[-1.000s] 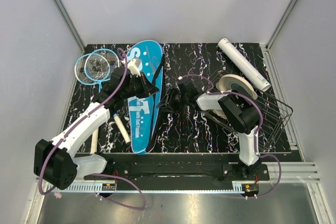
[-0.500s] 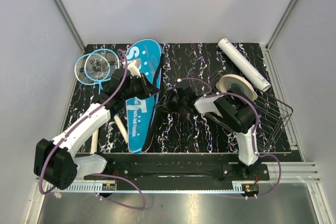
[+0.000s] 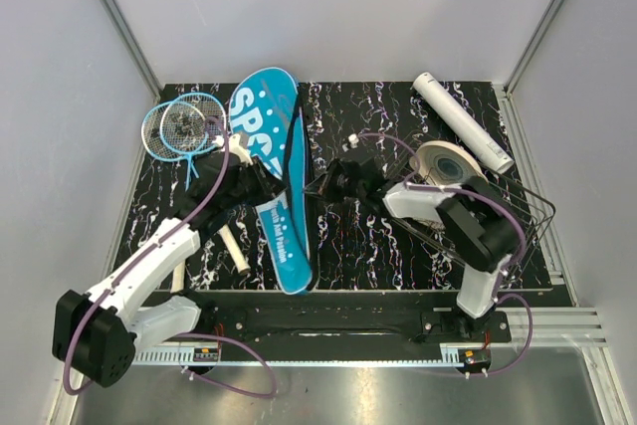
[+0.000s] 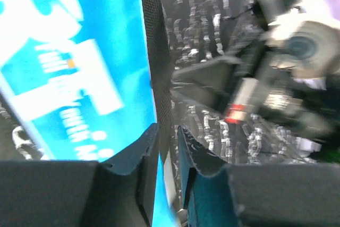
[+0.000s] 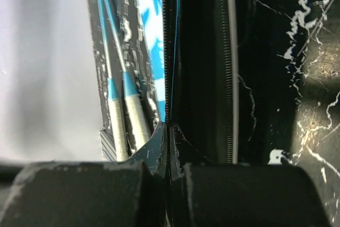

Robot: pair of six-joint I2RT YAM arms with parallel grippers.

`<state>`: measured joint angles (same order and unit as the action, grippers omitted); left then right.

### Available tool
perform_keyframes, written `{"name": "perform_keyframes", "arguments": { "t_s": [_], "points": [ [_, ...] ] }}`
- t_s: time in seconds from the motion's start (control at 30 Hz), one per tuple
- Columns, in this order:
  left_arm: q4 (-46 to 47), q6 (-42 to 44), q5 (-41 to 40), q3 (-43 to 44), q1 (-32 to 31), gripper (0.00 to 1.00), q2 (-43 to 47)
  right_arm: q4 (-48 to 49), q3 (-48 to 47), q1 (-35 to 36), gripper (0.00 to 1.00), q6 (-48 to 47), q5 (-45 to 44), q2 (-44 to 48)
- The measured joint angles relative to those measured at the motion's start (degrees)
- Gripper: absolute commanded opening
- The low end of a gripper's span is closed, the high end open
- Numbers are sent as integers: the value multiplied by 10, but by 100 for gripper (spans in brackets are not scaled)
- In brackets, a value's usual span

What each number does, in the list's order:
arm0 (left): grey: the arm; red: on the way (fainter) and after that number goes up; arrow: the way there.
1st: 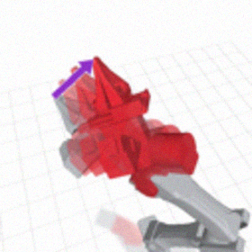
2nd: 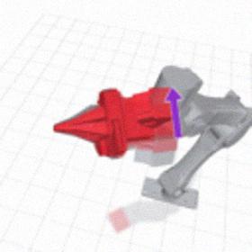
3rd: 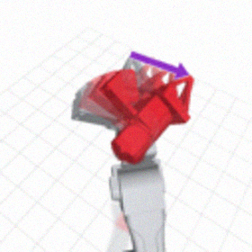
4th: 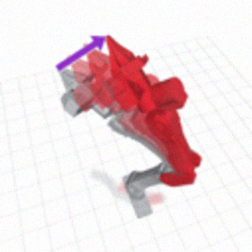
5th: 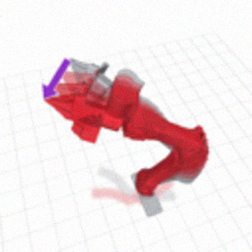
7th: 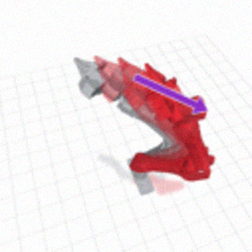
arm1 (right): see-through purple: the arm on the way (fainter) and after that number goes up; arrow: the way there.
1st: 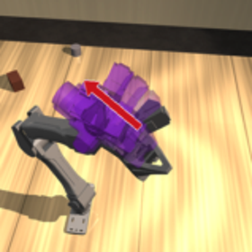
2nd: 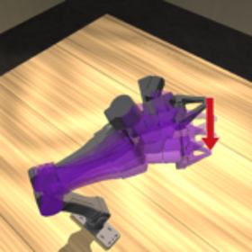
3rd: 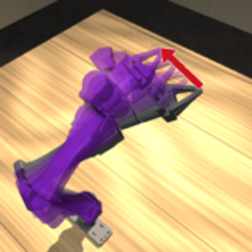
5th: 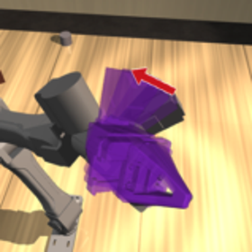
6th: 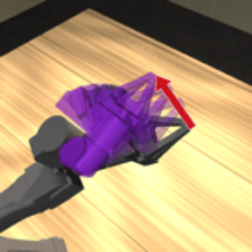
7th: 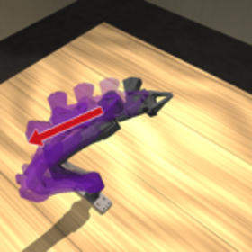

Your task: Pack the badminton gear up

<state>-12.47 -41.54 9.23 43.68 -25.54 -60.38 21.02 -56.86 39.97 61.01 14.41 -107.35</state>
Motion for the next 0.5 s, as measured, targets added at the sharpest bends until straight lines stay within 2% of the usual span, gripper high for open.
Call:
{"name": "perform_keyframes", "arguments": {
  "t_s": [0.17, 0.3, 0.4, 0.5],
  "points": [
    [-16, -4, -33, -15, 2, 37, -38, -52, 12, 2, 0, -53, -43, 117],
    [-14, -1, -21, -15, -7, 52, -90, -112, -11, 8, 0, -104, -75, 162],
    [-4, 3, -21, -15, -25, 60, -69, -155, -38, 20, 0, -142, -105, 166],
    [9, 4, -22, -19, -45, 66, -6, -204, -66, 41, 0, -181, -149, 166]
  ]
}}
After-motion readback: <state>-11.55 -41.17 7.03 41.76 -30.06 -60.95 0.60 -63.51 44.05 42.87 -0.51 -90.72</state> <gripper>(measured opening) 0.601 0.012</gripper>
